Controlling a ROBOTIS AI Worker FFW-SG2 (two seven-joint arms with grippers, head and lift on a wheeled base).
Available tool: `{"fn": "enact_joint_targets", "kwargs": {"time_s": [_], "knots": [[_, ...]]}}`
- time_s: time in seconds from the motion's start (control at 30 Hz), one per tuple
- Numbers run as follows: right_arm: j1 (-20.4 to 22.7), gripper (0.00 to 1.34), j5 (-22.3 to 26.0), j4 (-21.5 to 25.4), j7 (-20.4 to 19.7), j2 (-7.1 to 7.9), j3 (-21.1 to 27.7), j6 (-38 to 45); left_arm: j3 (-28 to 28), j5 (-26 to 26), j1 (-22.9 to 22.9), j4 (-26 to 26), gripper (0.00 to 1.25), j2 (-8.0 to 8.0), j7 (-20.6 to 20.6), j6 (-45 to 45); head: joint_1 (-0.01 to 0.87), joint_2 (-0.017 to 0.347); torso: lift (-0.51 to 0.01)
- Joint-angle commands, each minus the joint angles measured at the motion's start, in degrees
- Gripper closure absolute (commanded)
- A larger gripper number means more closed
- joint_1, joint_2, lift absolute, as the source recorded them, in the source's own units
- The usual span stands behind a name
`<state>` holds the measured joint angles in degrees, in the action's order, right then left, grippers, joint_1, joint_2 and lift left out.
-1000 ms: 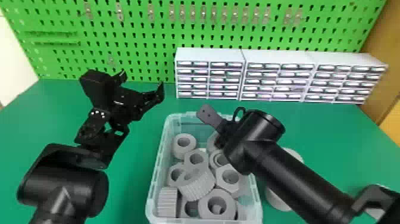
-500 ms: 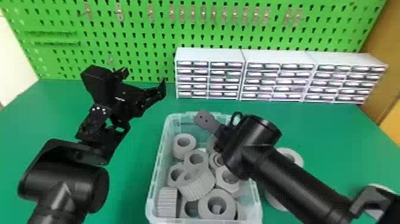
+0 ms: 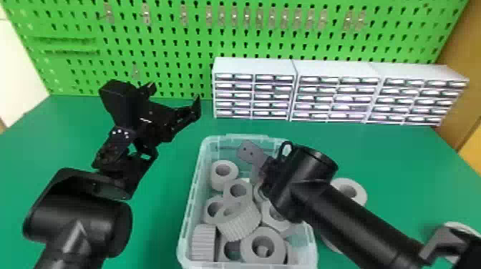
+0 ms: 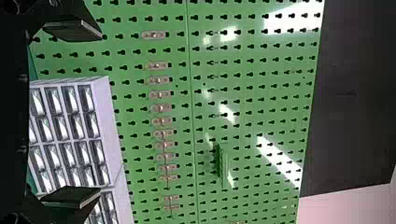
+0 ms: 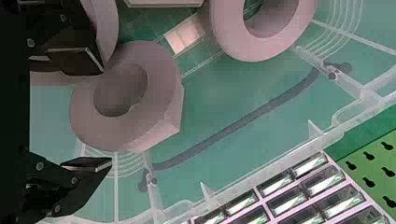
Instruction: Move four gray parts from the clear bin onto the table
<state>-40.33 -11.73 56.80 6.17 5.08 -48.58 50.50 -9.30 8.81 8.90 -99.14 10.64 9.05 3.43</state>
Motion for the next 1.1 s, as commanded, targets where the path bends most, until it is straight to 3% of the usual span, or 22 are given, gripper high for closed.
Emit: {"fn": "enact_joint_targets", "kwargs": {"time_s": [0.0,0.63,1.07], "knots": [[-0.54,0.52,-1.37,-0.11,-0.02,0.11,0.42,-0.05,-0.02,0.06,-0.11,0.0,0.12,0.0,0.0,0.0,0.678,0.034,-0.05],[-2.47,0.52,-3.3,-0.11,-0.02,1.16,0.51,-1.01,-0.02,0.15,-0.29,0.0,0.12,0.0,0.0,0.0,0.678,0.034,-0.05],[-2.47,0.52,-2.16,-0.46,-0.02,0.37,-0.2,-1.45,-0.11,0.15,-0.11,0.09,0.12,0.0,0.0,0.0,0.678,0.034,-0.05]]}}
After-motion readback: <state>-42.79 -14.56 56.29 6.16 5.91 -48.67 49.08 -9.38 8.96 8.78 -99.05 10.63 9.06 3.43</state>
